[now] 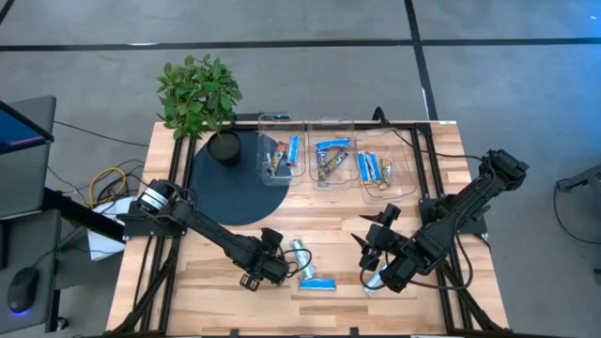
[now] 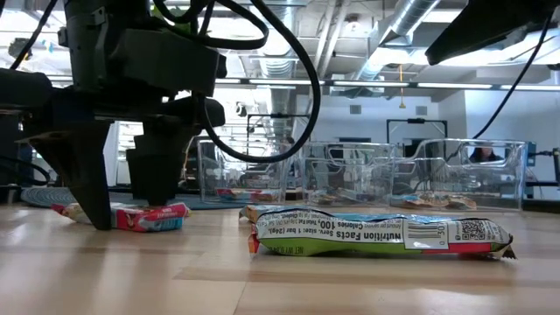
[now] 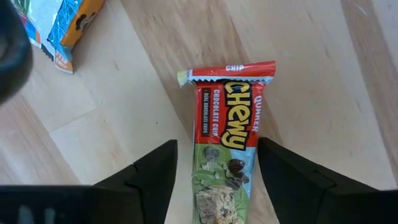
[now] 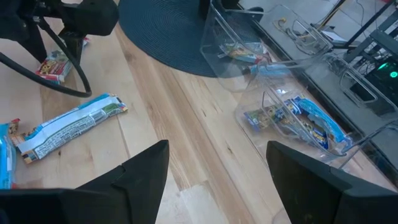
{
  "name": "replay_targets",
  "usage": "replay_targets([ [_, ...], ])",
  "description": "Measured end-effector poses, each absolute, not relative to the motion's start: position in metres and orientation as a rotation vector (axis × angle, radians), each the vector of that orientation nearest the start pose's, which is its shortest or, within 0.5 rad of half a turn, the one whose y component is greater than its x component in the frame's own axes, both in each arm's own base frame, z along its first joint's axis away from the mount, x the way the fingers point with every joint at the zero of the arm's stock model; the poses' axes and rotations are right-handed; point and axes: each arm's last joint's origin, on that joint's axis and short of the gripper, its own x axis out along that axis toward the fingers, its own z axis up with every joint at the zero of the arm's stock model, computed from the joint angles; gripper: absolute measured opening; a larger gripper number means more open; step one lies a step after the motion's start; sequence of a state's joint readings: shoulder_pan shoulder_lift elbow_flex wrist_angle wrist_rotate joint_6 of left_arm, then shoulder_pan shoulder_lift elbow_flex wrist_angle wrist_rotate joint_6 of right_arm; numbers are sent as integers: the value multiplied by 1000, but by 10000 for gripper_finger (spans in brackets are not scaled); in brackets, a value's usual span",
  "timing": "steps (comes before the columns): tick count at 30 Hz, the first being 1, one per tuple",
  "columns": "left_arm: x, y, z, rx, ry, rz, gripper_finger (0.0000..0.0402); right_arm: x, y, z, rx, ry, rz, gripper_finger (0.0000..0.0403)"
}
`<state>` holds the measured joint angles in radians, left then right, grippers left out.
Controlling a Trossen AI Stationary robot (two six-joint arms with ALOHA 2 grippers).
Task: Pick and place Granola Bars by type
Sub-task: Put the red granola bar into the left transparent bin
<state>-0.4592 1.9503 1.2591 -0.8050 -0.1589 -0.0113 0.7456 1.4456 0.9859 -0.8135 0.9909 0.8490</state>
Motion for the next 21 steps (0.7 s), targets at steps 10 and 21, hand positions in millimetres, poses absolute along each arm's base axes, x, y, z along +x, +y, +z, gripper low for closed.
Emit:
replay_targets([
  [10, 316, -152, 142, 419, 1448, -260, 176, 206, 158, 231, -167, 638, -506, 265],
  [21, 316, -152, 143, 441, 1454, -249, 117, 206, 158, 231, -169, 638, -505, 265],
])
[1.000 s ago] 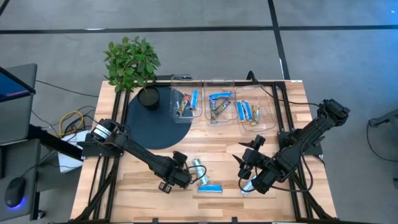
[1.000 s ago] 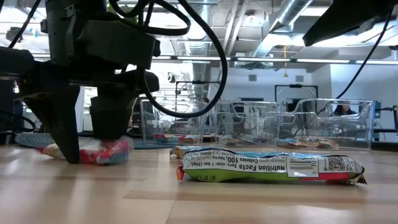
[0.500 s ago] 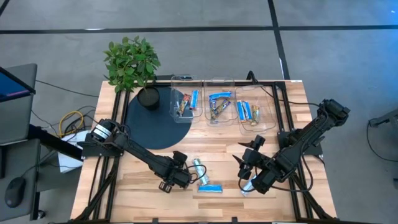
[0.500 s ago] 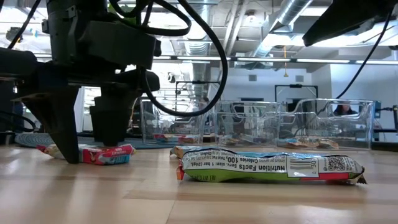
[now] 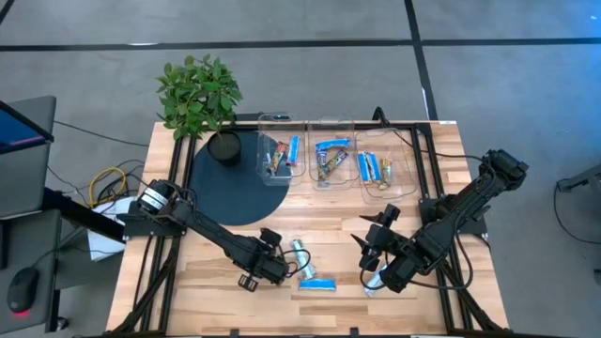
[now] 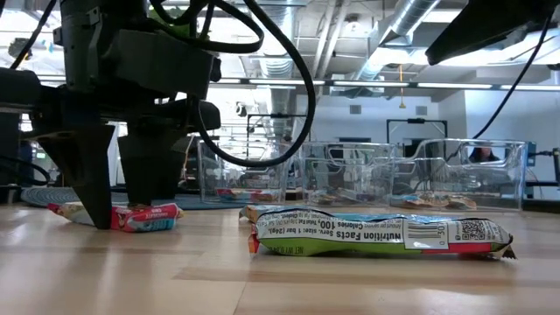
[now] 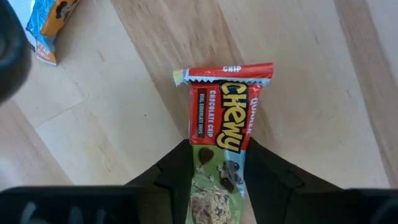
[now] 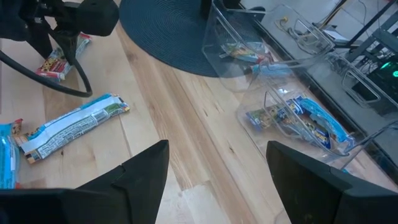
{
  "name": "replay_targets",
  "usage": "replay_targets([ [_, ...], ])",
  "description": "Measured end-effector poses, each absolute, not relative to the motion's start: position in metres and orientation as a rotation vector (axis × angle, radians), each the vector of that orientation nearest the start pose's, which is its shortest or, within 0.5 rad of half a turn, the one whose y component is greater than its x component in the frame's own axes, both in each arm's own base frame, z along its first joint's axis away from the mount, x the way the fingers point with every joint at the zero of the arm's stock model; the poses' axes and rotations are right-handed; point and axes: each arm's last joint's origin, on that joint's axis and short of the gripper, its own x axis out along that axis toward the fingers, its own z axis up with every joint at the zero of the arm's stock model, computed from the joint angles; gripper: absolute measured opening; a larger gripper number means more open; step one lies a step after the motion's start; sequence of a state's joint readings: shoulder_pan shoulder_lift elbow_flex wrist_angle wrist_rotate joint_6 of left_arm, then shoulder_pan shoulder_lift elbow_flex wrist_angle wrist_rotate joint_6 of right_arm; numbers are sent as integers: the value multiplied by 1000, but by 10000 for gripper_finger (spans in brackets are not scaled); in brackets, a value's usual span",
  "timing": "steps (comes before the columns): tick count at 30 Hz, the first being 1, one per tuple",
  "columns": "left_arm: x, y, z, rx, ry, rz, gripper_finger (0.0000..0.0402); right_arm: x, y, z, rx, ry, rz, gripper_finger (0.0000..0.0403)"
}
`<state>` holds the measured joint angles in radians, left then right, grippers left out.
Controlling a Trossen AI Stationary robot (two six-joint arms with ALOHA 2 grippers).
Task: Pick and place Granola Bars by type
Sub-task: Put the red granola bar into the left transparent bin
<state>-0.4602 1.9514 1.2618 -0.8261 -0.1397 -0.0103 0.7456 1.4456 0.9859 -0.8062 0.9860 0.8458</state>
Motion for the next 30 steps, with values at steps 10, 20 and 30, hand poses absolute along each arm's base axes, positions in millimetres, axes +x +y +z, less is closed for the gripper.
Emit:
replay_targets([
  [10, 331, -148, 174, 576, 1429, -131, 114, 206, 158, 231, -181, 641, -502, 265],
  [20, 371, -101, 247, 748, 1224, 380, 112, 206, 157, 231, -186, 640, -502, 265],
  [30, 404, 27, 316, 317, 1054, 669, 112, 206, 158, 231, -178, 638, -504, 265],
])
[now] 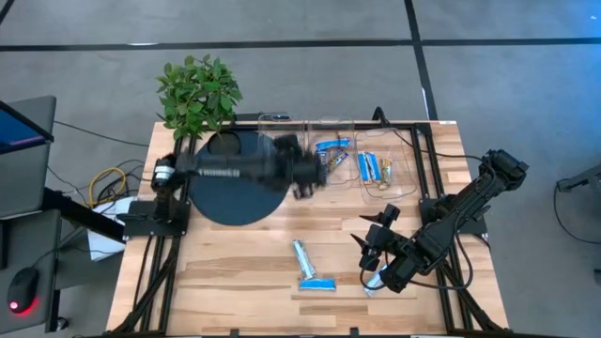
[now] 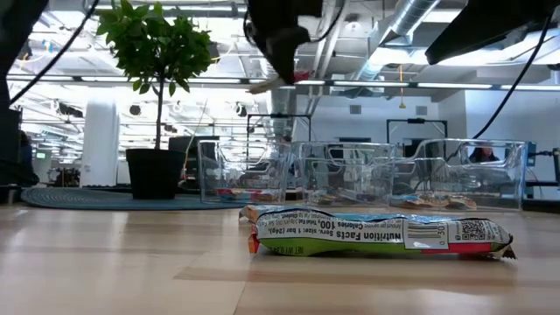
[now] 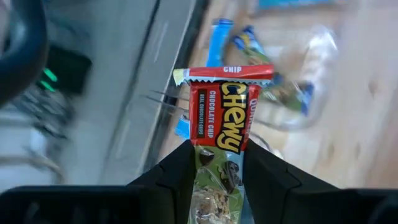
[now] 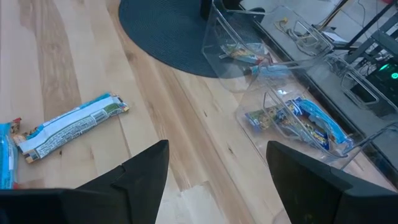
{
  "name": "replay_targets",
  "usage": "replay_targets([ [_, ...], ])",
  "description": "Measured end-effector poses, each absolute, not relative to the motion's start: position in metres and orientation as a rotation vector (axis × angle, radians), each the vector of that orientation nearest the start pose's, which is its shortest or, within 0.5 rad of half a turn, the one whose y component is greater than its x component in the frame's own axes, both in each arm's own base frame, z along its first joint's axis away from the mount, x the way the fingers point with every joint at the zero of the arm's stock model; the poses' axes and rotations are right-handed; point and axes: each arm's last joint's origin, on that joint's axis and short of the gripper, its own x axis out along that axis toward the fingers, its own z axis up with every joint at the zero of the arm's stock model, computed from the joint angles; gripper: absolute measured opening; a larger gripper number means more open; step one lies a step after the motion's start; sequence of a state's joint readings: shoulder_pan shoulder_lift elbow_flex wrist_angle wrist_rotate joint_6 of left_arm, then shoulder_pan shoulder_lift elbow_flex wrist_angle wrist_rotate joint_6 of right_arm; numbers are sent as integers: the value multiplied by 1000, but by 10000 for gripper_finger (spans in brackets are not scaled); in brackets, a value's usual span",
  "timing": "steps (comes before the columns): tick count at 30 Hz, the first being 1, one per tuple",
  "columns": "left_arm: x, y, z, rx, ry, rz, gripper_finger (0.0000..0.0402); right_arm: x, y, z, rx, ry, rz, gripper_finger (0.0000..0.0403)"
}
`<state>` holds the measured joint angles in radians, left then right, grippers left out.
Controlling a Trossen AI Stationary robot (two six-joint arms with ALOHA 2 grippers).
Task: Pick and place Granola Bars by type
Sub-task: Put the red granola bar into the left transparent bin
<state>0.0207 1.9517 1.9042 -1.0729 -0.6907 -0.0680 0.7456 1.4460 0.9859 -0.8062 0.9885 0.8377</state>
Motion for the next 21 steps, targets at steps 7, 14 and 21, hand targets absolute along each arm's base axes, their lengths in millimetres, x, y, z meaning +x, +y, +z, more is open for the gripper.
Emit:
replay_targets([
  [7, 397, 112, 316, 32, 1002, 816, 112, 206, 158, 230, -170, 655, -493, 265],
  [14, 391, 158, 300, -118, 1017, 869, 112, 206, 158, 230, -170, 656, -494, 265],
  [21, 399, 178, 273, -160, 1063, 866, 114, 206, 157, 230, -175, 660, -495, 265],
])
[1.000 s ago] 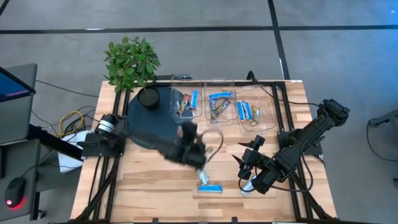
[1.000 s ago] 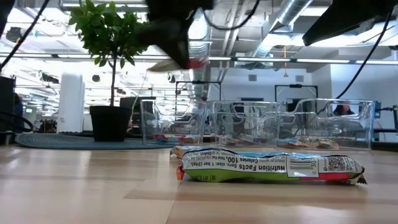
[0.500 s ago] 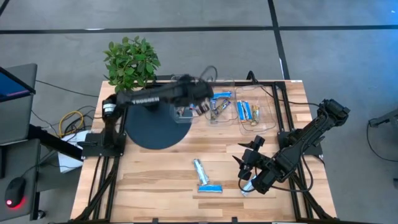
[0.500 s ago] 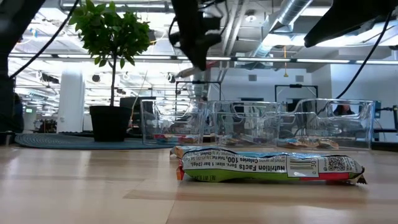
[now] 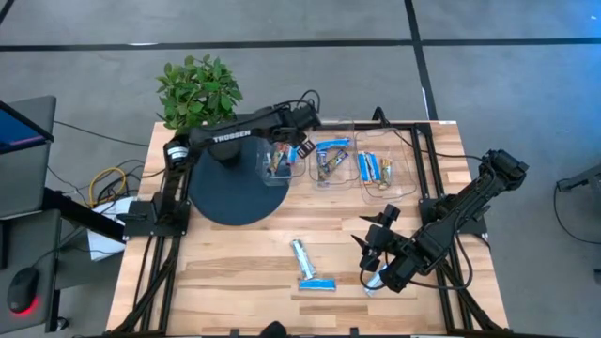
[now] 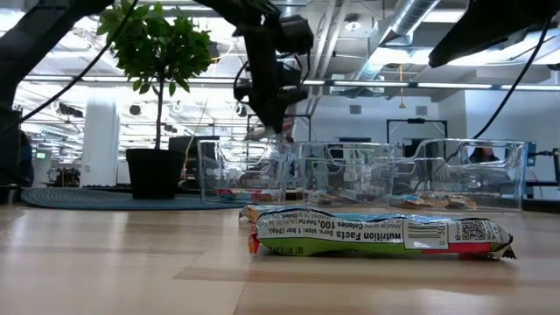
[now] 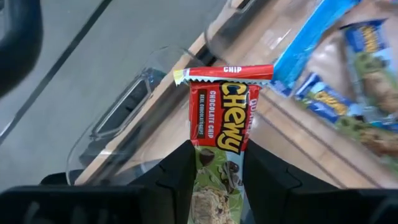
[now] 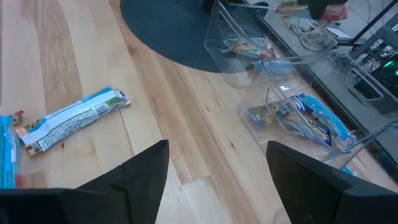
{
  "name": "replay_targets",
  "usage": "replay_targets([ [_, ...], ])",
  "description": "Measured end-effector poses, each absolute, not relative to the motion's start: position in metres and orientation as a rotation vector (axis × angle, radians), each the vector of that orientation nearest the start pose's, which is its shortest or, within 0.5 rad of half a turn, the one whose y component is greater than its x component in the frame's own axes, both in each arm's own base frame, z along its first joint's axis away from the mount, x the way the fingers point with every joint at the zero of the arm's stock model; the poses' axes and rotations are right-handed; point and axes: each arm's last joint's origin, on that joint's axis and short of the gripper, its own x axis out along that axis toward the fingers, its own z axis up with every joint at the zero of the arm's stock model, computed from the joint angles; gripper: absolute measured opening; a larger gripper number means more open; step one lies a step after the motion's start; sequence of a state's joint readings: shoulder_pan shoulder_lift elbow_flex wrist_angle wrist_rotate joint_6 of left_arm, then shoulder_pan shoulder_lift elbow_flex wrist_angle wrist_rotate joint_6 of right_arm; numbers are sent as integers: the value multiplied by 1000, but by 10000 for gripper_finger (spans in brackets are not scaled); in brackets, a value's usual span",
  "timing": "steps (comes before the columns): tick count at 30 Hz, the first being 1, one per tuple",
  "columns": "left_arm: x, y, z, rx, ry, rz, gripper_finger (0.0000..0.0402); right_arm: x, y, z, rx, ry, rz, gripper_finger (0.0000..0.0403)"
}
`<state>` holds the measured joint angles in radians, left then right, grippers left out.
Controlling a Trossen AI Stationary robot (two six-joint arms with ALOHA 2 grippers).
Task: Pick and place Granola Bars by type
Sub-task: Put the red granola bar into the left transparent bin, then put the yellow granola bar into the right transparent bin
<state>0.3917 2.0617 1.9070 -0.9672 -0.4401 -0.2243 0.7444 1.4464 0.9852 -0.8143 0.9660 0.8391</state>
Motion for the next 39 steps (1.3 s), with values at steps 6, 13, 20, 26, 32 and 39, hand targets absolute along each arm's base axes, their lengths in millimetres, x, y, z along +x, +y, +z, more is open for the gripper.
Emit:
replay_targets([
  [6, 399, 185, 264, -156, 1076, 921, 142, 206, 157, 229, -172, 669, -490, 265],
  [13, 398, 185, 266, -160, 1084, 905, 172, 205, 158, 229, -166, 681, -481, 265],
  [20, 403, 172, 264, -171, 1128, 705, 178, 205, 157, 229, -170, 683, -482, 265],
  [26, 408, 146, 262, -101, 1215, 586, 178, 205, 157, 229, -170, 686, -481, 265],
  [32, 410, 99, 261, -23, 1315, 465, 178, 202, 161, 224, -94, 859, -358, 265],
  [39, 419, 10, 261, 181, 1339, 240, 178, 189, 180, 223, -52, 928, -213, 265],
])
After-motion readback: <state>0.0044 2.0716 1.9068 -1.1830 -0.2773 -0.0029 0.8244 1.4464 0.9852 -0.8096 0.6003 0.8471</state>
